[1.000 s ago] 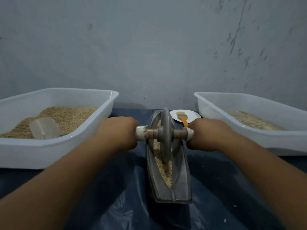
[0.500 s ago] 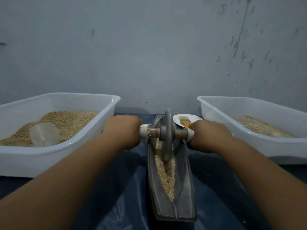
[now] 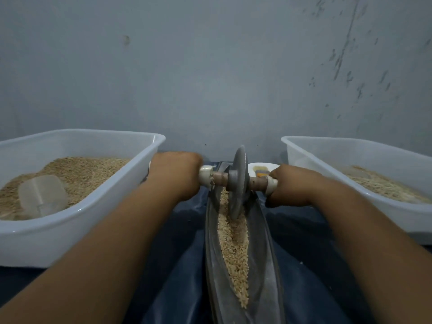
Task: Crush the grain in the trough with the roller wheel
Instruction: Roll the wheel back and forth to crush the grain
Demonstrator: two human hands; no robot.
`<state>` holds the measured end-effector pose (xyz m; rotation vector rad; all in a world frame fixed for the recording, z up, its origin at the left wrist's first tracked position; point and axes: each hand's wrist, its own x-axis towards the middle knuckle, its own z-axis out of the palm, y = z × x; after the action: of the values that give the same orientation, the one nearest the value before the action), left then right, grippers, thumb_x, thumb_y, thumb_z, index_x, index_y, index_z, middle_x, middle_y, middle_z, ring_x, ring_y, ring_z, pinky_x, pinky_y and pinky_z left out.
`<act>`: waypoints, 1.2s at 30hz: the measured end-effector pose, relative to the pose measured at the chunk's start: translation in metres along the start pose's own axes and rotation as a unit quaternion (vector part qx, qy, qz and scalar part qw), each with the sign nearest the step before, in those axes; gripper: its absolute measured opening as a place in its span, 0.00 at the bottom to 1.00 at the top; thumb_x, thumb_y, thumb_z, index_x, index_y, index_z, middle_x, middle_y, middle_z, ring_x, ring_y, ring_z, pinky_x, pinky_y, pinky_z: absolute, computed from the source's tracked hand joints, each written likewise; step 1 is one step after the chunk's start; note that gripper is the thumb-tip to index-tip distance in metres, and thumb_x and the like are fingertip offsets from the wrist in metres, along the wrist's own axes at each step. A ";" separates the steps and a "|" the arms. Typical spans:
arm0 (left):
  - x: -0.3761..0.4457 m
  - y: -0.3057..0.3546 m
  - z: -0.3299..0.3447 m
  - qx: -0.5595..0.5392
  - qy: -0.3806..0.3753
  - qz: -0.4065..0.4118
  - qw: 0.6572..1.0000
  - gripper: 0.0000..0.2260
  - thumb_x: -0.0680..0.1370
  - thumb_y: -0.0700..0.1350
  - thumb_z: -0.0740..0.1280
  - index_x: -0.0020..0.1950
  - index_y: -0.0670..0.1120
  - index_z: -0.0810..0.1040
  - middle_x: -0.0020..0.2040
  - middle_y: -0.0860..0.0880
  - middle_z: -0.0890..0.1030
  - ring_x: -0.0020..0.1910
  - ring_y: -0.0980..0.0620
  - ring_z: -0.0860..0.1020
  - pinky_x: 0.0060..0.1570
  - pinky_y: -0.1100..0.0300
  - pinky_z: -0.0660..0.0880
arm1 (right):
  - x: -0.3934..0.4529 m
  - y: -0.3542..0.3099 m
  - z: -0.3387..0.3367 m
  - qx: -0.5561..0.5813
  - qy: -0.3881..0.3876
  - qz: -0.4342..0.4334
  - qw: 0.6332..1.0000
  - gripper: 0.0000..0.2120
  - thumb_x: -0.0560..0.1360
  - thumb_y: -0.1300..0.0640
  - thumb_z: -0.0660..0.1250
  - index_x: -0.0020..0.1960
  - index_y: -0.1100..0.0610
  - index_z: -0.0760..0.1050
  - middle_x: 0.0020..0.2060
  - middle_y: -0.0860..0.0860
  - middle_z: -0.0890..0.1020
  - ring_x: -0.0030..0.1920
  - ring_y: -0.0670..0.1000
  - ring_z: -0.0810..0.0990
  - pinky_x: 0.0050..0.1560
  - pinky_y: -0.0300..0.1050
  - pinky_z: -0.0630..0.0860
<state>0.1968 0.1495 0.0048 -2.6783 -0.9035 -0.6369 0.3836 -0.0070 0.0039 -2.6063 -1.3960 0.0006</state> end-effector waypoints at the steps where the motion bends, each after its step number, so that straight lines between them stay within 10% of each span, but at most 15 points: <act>1: 0.002 -0.003 -0.005 -0.015 -0.067 0.005 0.998 0.07 0.69 0.46 0.71 0.41 0.54 0.74 0.36 0.54 0.75 0.38 0.51 0.75 0.40 0.58 0.69 | -0.002 -0.001 -0.006 0.030 -0.067 0.010 0.997 0.10 0.64 0.50 0.76 0.39 0.49 0.76 0.30 0.47 0.81 0.31 0.48 0.79 0.34 0.42 0.76; 5: 0.004 -0.012 -0.010 -0.071 -0.244 0.000 0.967 0.11 0.66 0.46 0.76 0.37 0.55 0.73 0.36 0.54 0.77 0.36 0.55 0.76 0.35 0.59 0.68 | -0.006 -0.005 -0.019 0.029 -0.169 0.009 0.985 0.13 0.62 0.48 0.79 0.39 0.51 0.78 0.25 0.48 0.80 0.25 0.49 0.78 0.31 0.42 0.77; 12: 0.000 -0.004 0.011 -0.033 -0.007 -0.036 0.999 0.06 0.72 0.46 0.68 0.41 0.54 0.71 0.38 0.53 0.75 0.39 0.49 0.74 0.41 0.56 0.69 | 0.000 -0.013 -0.006 -0.112 0.132 -0.025 0.985 0.07 0.64 0.51 0.71 0.35 0.49 0.72 0.31 0.45 0.77 0.32 0.46 0.75 0.29 0.40 0.64; 18: 0.008 -0.008 -0.008 -0.031 -0.164 0.021 0.986 0.10 0.66 0.47 0.74 0.36 0.55 0.72 0.35 0.54 0.77 0.35 0.54 0.76 0.34 0.60 0.69 | -0.007 -0.008 -0.021 0.013 -0.176 0.019 0.984 0.12 0.65 0.49 0.79 0.41 0.52 0.78 0.25 0.48 0.80 0.25 0.47 0.78 0.29 0.39 0.75; 25: 0.000 -0.003 0.010 -0.052 -0.037 -0.040 0.997 0.05 0.71 0.46 0.69 0.44 0.53 0.74 0.37 0.52 0.75 0.40 0.48 0.76 0.41 0.56 0.71 | -0.001 -0.015 -0.003 -0.113 0.159 -0.014 0.981 0.06 0.67 0.49 0.69 0.36 0.47 0.72 0.33 0.44 0.77 0.33 0.48 0.74 0.29 0.40 0.61; 31: 0.007 -0.009 -0.003 -0.045 -0.161 0.001 0.986 0.09 0.66 0.46 0.73 0.37 0.54 0.72 0.36 0.53 0.77 0.36 0.51 0.77 0.37 0.58 0.71 | -0.004 -0.007 -0.019 0.000 -0.118 0.001 0.993 0.13 0.62 0.48 0.79 0.38 0.49 0.77 0.31 0.48 0.82 0.28 0.47 0.79 0.28 0.39 0.73; 36: 0.002 -0.002 0.004 -0.053 -0.043 -0.024 0.997 0.08 0.70 0.45 0.69 0.40 0.54 0.71 0.33 0.53 0.72 0.38 0.49 0.74 0.40 0.57 0.70 | 0.001 -0.010 0.001 -0.100 0.152 -0.034 0.983 0.08 0.67 0.50 0.70 0.35 0.47 0.71 0.33 0.45 0.78 0.35 0.49 0.76 0.31 0.41 0.64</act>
<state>0.1985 0.1535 0.0028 -2.8046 -0.9843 -0.5992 0.3761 -0.0005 0.0047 -2.5680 -1.4351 -0.5494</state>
